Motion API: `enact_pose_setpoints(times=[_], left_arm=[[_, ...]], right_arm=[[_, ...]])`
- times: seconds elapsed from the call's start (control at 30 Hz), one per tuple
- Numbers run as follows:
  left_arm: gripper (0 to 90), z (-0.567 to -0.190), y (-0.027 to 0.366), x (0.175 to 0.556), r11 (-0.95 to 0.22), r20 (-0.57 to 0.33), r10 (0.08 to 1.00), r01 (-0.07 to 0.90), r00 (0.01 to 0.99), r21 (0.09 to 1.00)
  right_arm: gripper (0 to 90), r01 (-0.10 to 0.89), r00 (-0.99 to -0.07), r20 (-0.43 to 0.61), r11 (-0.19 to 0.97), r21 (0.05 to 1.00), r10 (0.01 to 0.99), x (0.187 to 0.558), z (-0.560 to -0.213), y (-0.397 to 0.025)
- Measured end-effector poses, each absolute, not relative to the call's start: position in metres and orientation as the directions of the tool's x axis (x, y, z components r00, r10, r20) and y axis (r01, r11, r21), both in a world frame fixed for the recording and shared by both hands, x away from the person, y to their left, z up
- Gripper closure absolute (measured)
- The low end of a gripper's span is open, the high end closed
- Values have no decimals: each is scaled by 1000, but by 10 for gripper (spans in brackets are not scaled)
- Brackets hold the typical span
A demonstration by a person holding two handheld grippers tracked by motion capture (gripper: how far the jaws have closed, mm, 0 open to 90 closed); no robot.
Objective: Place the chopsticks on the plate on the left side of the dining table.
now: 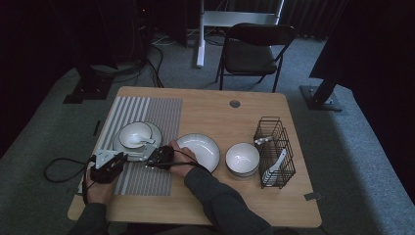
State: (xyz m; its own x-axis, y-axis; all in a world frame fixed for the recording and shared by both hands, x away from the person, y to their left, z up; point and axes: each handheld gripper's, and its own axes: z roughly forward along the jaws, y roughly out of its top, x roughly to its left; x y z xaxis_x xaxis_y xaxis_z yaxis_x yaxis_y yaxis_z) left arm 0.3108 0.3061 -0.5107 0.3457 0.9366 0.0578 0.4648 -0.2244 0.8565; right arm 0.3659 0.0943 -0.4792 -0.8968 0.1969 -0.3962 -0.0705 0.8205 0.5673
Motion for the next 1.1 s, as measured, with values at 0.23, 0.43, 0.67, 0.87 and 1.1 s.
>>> enact_pose_setpoints(times=[0.23, 0.43, 0.67, 0.87, 1.1], left_arm=[[765, -511, 305, 310, -225, 59, 937, 463, 344, 857], [765, -511, 305, 311, -225, 61, 937, 465, 343, 856], [765, -511, 305, 312, -225, 60, 938, 467, 342, 855], [765, -511, 305, 312, -223, 59, 939, 468, 339, 855], [764, -511, 305, 312, -223, 59, 939, 468, 339, 855]], right_arm=[[771, -75, -897, -397, 816, 573, 196, 364, -474, 88], [725, -61, -898, -389, 820, 570, 204, 367, -474, 83], [739, -36, -898, -381, 828, 559, 218, 372, -479, 80], [752, -23, -893, -384, 829, 559, 233, 374, -480, 80], [711, -15, -894, -378, 827, 562, 241, 376, -480, 77]])
